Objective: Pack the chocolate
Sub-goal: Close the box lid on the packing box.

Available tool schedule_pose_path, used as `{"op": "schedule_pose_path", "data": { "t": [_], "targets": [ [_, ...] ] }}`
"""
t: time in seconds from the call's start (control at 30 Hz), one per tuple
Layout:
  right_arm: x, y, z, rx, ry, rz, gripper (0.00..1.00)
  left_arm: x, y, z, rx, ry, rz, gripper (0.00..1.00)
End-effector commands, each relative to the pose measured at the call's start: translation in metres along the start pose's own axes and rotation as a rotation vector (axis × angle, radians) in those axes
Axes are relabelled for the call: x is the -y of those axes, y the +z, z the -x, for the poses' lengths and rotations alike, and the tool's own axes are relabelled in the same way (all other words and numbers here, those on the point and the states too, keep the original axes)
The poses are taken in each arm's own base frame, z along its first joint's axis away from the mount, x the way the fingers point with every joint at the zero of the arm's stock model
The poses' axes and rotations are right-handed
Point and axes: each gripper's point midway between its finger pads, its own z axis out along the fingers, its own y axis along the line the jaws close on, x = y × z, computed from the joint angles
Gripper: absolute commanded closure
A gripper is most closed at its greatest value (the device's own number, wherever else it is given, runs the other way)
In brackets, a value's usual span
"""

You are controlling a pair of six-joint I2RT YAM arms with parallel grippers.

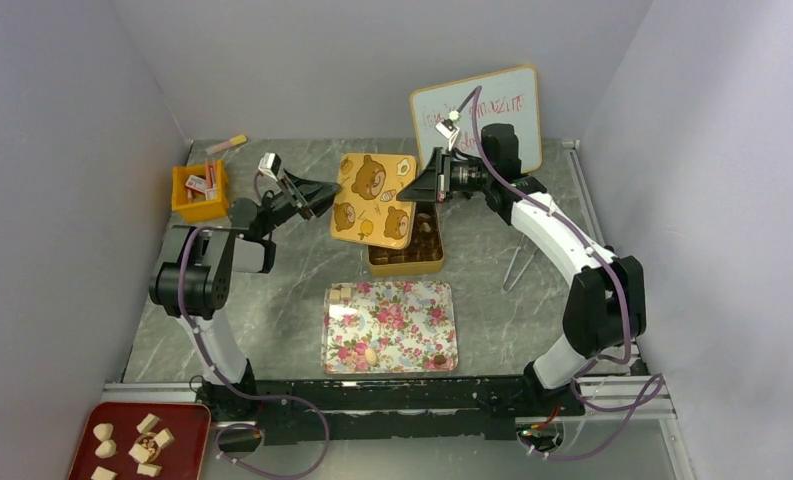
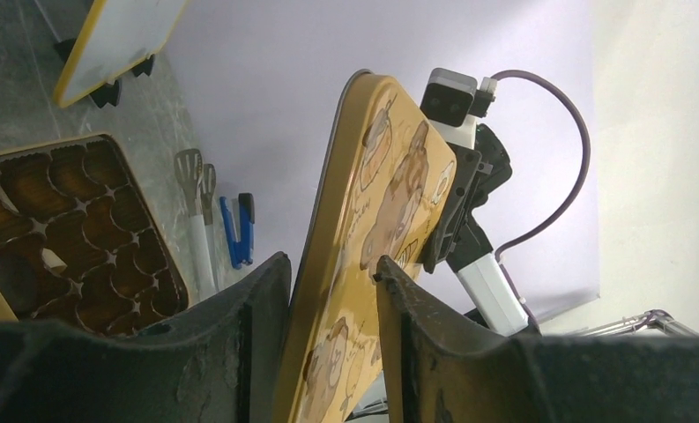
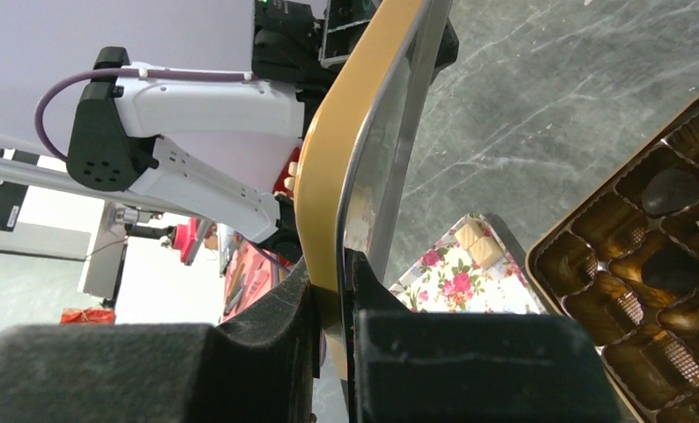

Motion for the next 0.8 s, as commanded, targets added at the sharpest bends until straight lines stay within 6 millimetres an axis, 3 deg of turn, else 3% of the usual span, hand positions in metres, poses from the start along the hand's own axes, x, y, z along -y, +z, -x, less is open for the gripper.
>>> {"op": "schedule_pose_path", "data": {
  "t": [0.0,0.13,0.3,0.6,0.77],
  "targets": [
    [-0.007,0.002,0.012,0.02,-0.053,0.048,1.0,0.051,-0.003,-0.019,-0.081,0.257,-0.222,0.56],
    [0.0,0.005,0.014,0.017,-0.04,0.044,1.0,0.045,-0.002,-0.027,-0.118,0.253,-0.212,0.65],
    [0.009,0.008,0.017,0.015,-0.031,0.027,1.0,0.04,-0.003,-0.034,-0.123,0.238,-0.202,0.94],
    [0.036,0.004,0.02,0.018,0.006,-0.045,0.99,0.031,0.001,-0.049,-0.116,0.191,-0.191,0.95],
    [0.042,-0.002,0.022,0.024,0.016,-0.044,0.82,0.027,0.005,-0.051,-0.084,0.196,-0.176,0.95]
  ]
}}
